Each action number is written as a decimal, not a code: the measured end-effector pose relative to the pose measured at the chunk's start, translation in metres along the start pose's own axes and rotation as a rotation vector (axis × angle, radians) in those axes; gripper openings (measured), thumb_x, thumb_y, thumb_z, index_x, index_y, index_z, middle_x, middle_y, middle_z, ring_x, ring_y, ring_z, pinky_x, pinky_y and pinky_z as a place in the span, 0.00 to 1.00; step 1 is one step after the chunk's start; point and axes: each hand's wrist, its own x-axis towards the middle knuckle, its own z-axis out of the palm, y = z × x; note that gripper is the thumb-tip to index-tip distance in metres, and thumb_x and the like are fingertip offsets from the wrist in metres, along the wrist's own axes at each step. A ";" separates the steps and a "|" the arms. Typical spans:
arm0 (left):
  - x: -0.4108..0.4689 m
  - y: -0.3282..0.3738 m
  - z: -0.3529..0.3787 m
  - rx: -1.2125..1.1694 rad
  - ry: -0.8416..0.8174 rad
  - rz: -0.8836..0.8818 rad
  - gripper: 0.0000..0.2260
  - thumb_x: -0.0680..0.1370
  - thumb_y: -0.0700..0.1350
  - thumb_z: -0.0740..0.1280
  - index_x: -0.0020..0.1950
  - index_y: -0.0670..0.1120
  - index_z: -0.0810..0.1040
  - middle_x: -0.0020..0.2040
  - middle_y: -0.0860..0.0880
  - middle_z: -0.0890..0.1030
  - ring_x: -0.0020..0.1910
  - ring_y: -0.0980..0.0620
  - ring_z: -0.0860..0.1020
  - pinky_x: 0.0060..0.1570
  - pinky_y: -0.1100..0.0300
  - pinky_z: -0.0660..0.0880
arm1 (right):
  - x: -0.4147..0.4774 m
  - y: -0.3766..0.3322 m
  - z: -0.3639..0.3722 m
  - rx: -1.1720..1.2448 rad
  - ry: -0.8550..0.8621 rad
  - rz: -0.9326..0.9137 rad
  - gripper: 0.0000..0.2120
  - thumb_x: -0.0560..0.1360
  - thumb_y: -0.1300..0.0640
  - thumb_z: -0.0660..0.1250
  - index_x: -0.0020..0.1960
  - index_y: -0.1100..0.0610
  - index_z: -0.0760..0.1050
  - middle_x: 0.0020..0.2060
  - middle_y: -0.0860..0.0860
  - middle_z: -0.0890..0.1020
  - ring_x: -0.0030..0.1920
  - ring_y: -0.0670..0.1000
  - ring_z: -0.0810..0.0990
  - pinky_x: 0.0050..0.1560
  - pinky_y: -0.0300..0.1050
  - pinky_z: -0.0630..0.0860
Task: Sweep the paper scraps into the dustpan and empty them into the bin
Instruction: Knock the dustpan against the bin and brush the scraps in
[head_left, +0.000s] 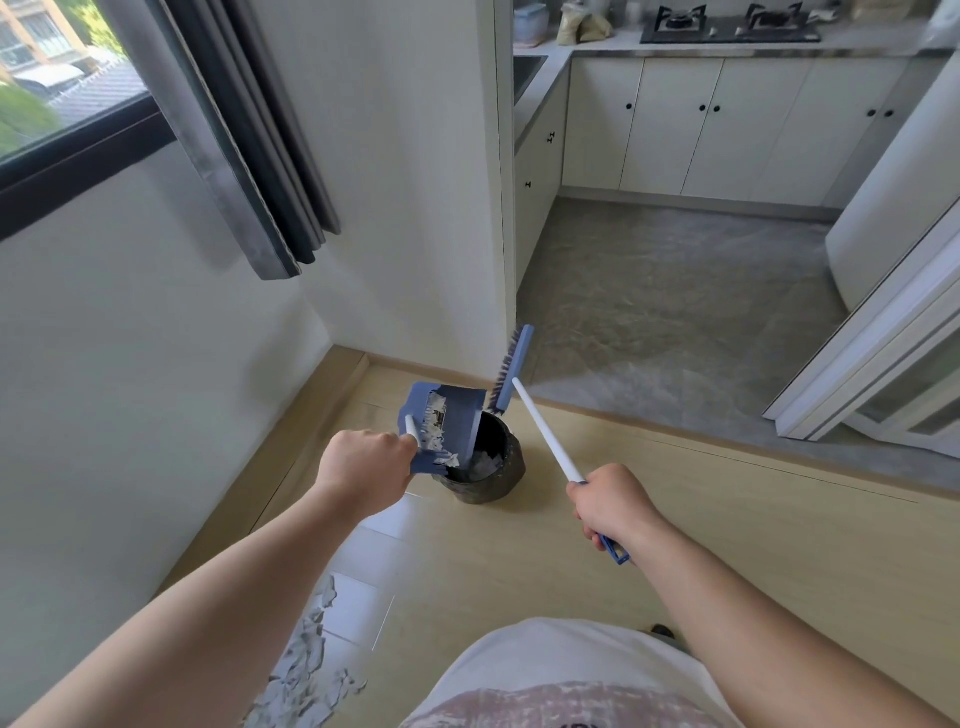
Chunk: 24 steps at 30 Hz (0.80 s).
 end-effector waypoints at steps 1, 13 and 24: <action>-0.001 0.001 0.002 0.006 -0.008 0.010 0.11 0.81 0.54 0.59 0.52 0.50 0.77 0.43 0.52 0.83 0.40 0.46 0.83 0.33 0.59 0.68 | 0.000 0.001 -0.001 -0.001 0.001 0.000 0.15 0.79 0.56 0.62 0.49 0.69 0.77 0.28 0.57 0.76 0.25 0.56 0.72 0.28 0.42 0.71; 0.002 -0.009 0.001 -0.031 0.007 -0.076 0.12 0.82 0.56 0.58 0.53 0.51 0.77 0.46 0.52 0.84 0.44 0.46 0.84 0.35 0.59 0.68 | 0.000 0.010 -0.003 0.008 0.002 0.012 0.14 0.79 0.56 0.62 0.50 0.69 0.77 0.30 0.58 0.77 0.26 0.56 0.72 0.31 0.45 0.71; 0.002 -0.009 0.000 0.023 0.014 -0.014 0.10 0.81 0.54 0.59 0.53 0.51 0.77 0.44 0.52 0.84 0.42 0.46 0.83 0.34 0.59 0.67 | -0.004 0.010 -0.003 0.003 0.004 0.010 0.14 0.79 0.56 0.62 0.51 0.69 0.77 0.30 0.58 0.76 0.26 0.56 0.72 0.29 0.44 0.71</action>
